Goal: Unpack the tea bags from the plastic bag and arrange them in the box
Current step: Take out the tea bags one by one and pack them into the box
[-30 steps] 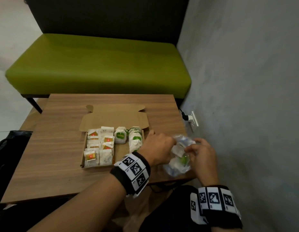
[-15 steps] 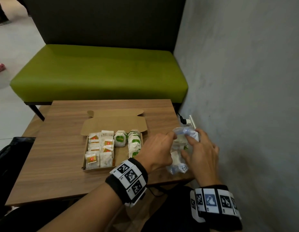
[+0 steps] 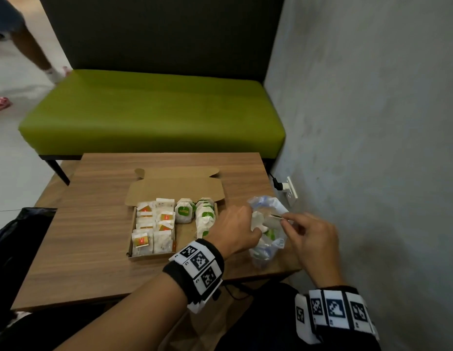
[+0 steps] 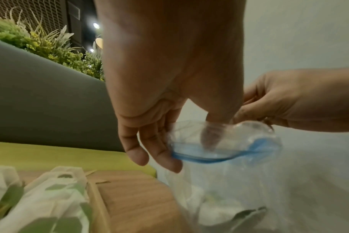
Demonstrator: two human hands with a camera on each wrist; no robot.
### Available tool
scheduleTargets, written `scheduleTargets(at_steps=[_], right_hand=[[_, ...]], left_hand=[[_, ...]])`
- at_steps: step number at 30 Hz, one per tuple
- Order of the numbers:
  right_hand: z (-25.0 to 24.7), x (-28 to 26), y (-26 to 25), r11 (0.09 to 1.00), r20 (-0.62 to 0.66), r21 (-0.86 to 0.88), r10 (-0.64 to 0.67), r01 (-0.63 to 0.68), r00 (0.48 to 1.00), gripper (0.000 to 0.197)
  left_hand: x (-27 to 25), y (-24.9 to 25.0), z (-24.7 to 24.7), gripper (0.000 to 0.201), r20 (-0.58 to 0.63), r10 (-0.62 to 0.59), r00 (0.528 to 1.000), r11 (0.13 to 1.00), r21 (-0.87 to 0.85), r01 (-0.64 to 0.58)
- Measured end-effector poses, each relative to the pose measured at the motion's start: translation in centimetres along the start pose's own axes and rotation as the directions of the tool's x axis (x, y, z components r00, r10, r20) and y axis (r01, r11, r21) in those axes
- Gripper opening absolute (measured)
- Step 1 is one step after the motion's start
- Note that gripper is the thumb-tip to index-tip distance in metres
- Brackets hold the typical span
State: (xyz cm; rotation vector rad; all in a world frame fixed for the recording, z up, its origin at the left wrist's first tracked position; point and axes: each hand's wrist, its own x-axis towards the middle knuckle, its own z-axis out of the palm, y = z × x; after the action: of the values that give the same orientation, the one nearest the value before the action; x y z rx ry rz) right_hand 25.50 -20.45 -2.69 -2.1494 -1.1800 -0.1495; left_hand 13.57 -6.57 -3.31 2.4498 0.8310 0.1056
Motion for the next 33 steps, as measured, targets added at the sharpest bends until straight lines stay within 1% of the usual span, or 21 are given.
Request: scheduleTargets(at_steps=[2,3,5,6,8,10,12,14,16,17,18,19,20,21,23,25,28,30,31,33], right_hand=[[0.1,0.1,0.4,0.989,0.036,0.134,0.063,-0.067,0.997,0.013],[0.2,0.2,0.5,0.97,0.061,0.206,0.115,-0.125,0.992,0.014],[0.3,0.4,0.4,0.894,0.118,0.373,0.221,-0.25,0.968,0.014],[0.2,0.5,0.3,0.849,0.139,0.444,0.251,-0.287,0.958,0.015],[-0.1,0.5,-0.1,0.789,0.161,0.529,0.267,-0.312,0.95,0.02],[-0.3,0.5,-0.4,0.769,0.174,0.562,0.25,-0.305,0.952,0.016],[-0.1,0.6,-0.3,0.78,0.182,0.543,0.254,-0.313,0.95,0.013],[0.2,0.8,0.2,0.789,0.217,0.511,0.265,-0.341,0.94,0.019],[0.4,1.0,0.2,0.777,0.298,0.508,0.246,-0.371,0.922,0.031],[0.4,1.0,0.2,0.768,0.345,0.514,0.222,-0.382,0.912,0.039],[0.4,1.0,0.1,0.758,0.391,0.52,0.199,-0.394,0.898,0.046],[0.4,1.1,0.1,0.754,0.429,0.518,0.179,-0.404,0.885,0.052],[0.3,1.1,0.1,0.753,0.459,0.516,0.161,-0.409,0.874,0.055],[0.3,1.2,0.2,0.751,0.48,0.516,0.145,-0.412,0.865,0.056],[0.2,1.3,0.3,0.729,0.511,0.537,0.119,-0.424,0.851,0.058],[0.0,1.4,0.2,0.696,0.511,0.571,0.115,-0.436,0.852,0.06],[-0.1,1.5,-0.4,0.674,0.455,0.611,0.13,-0.415,0.881,0.063],[0.3,1.5,-1.3,0.69,0.403,0.618,0.134,-0.377,0.905,0.058],[0.6,1.6,-1.9,0.693,0.38,0.623,0.137,-0.363,0.915,0.054],[1.1,1.8,-3.0,0.668,0.358,0.656,0.134,-0.351,0.924,0.047]], left_hand=[[0.5,-0.3,0.6,0.038,0.031,-0.041,0.999,0.999,-0.004,0.041],[0.8,-0.5,0.8,0.041,0.045,-0.056,0.997,0.998,-0.007,0.056],[1.1,-0.9,1.0,0.047,0.078,-0.078,0.994,0.997,-0.005,0.079],[1.2,-1.0,1.0,0.049,0.094,-0.088,0.992,0.996,0.0,0.088],[1.4,-1.5,1.0,0.051,0.107,-0.096,0.99,0.995,0.027,0.093],[1.4,-1.9,1.0,0.048,0.108,-0.087,0.99,0.995,0.066,0.08],[1.3,-2.1,0.8,0.046,0.126,-0.07,0.99,0.992,0.111,0.056],[1.1,-2.0,0.4,0.044,0.118,-0.048,0.992,0.988,0.15,0.03],[0.7,-1.9,0.0,0.043,0.054,-0.01,0.998,0.989,0.147,0.002],[0.5,-1.9,-0.3,0.042,0.009,0.029,1.0,0.993,0.112,-0.03],[0.2,-1.8,-0.6,0.041,-0.038,0.089,0.995,0.995,0.055,-0.087],[-0.1,-1.6,-1.0,0.041,-0.073,0.165,0.984,0.986,-0.012,-0.166],[-0.4,-1.3,-1.3,0.042,-0.082,0.236,0.968,0.967,-0.08,-0.243],[-0.7,-1.0,-1.5,0.044,-0.062,0.289,0.955,0.945,-0.139,-0.295],[-1.0,-0.7,-1.6,0.046,-0.002,0.337,0.942,0.915,-0.233,-0.328],[-1.1,-0.9,-1.7,0.039,0.012,0.345,0.939,0.888,-0.327,-0.322],[-1.5,-1.2,-1.9,0.018,0.009,0.309,0.951,0.867,-0.414,-0.278],[-2.0,-1.3,-2.2,0.008,-0.022,0.244,0.969,0.856,-0.464,-0.226],[-2.2,-1.4,-2.5,0.005,-0.038,0.21,0.977,0.855,-0.478,-0.202],[-2.8,-1.9,-3.2,0.005,-0.062,0.146,0.987,0.841,-0.518,-0.157]])
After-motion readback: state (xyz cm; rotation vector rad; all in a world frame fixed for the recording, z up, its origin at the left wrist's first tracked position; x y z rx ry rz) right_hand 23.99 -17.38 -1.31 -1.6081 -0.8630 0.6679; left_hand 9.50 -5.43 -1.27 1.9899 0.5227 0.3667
